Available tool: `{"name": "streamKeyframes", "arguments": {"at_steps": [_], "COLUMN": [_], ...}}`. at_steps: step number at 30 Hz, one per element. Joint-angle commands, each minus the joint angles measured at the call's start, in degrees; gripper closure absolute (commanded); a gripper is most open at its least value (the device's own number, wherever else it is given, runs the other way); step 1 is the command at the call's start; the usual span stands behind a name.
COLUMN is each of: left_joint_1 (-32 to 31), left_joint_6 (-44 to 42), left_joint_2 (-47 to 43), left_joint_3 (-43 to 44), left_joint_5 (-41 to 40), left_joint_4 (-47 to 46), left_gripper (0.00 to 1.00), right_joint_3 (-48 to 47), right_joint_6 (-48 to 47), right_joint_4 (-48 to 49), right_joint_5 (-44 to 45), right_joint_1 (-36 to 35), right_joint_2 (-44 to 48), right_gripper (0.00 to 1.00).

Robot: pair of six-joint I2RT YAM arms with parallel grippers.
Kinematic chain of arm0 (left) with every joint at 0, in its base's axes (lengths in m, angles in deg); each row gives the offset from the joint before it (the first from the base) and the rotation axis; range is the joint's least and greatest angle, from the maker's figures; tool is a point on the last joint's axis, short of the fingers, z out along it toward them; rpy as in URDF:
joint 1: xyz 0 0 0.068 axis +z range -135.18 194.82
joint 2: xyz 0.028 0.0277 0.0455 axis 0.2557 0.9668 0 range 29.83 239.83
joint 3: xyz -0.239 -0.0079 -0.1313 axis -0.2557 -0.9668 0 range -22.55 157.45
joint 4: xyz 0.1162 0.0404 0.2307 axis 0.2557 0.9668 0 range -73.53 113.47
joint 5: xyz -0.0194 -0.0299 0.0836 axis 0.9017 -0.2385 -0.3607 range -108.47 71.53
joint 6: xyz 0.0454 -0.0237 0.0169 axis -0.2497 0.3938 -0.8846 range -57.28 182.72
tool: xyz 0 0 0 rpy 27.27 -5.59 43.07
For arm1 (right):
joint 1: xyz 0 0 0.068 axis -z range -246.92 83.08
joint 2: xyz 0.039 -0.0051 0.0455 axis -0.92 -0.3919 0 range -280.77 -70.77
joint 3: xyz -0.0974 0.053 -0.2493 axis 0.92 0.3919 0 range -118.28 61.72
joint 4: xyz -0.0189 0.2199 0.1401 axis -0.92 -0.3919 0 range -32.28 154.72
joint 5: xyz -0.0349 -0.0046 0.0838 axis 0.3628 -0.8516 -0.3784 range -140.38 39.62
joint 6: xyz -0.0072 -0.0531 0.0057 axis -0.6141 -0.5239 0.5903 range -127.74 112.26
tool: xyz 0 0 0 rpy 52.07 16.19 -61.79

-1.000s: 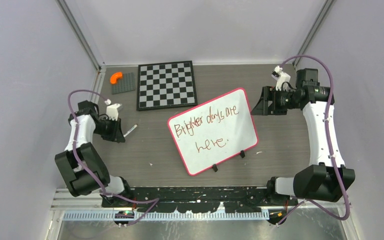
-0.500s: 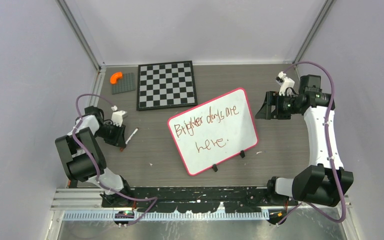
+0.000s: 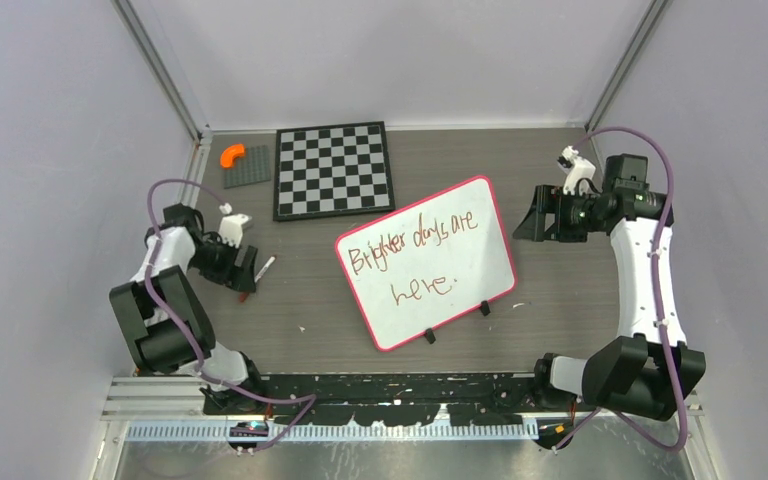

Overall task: Write a sentence on the whiteboard
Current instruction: Place the whiteboard marker at the center of the board, then reset both arms

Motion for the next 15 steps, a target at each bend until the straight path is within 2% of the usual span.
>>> {"name": "streamKeyframes", "arguments": {"at_steps": [1,6,10,12,15], "left_joint_1": [-0.76,-0.81,-0.75,-0.77,-0.83], "left_joint_6": [2.48,6.52,16.64,20.34,24.93], "left_joint_2": [-5.69,-3.91,-0.88,0.21,0.27], "left_joint_3": [10.97,26.29,35.38,38.28,37.85], "left_joint_5": [2.29,4.31,5.67,5.94,6.5], "left_joint_4": [6.88,13.72,14.68,14.34,11.33], "left_gripper": [0.03,0.0,0.0,0.0,0.0], "right_joint_3": [-5.96,-13.2,-17.42,-18.02,-18.65], "right_joint_6": [-1.96,-5.4,-8.08,-9.18,-10.14], "right_joint_4": [-1.76,-6.65,-8.41,-8.33,-7.6], "right_joint_5": [-0.76,-2.83,-2.95,-2.98,-3.14], "right_joint_1": [1.86,6.7,11.15,13.1,15.47], "right_joint_2": [0.22,-4.18,-7.27,-8.72,-11.68], "right_gripper": [0.15,0.13,0.12,0.11,0.11]}}
